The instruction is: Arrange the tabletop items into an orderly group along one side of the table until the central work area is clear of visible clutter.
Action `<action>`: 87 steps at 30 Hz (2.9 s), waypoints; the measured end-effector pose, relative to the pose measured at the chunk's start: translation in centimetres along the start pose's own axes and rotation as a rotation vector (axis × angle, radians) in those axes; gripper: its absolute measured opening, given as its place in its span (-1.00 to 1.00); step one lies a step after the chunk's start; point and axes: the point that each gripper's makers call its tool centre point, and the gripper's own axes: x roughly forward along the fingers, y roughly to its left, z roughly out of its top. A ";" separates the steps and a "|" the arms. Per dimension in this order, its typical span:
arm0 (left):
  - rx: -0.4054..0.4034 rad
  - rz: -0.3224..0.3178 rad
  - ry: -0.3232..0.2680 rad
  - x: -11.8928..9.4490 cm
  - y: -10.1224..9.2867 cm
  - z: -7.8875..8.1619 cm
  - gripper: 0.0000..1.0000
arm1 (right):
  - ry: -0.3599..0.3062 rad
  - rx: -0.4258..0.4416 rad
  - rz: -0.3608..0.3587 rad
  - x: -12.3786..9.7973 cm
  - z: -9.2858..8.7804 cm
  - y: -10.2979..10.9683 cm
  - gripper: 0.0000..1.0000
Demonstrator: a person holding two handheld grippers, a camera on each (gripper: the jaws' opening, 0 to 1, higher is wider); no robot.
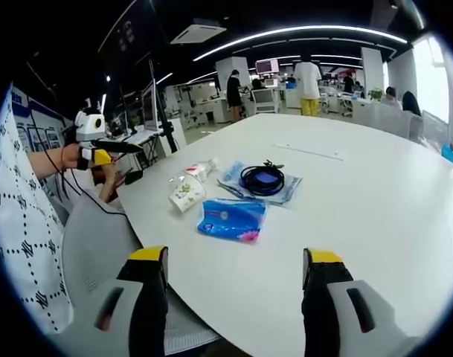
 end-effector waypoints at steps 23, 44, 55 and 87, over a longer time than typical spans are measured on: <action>0.022 -0.008 -0.005 3.0 -0.8 1.4 0.49 | -0.014 -0.014 0.011 1.6 1.8 0.8 0.35; 0.051 -0.032 0.002 6.7 -3.1 1.9 0.44 | -0.016 -0.025 0.022 3.0 2.1 -0.5 0.26; 0.064 -0.047 0.028 8.2 -4.0 1.5 0.44 | -0.017 -0.027 0.023 3.5 2.2 -0.9 0.22; 0.169 0.056 0.148 11.6 -4.3 -0.7 0.20 | -0.027 -0.040 0.021 4.9 3.0 -1.3 0.06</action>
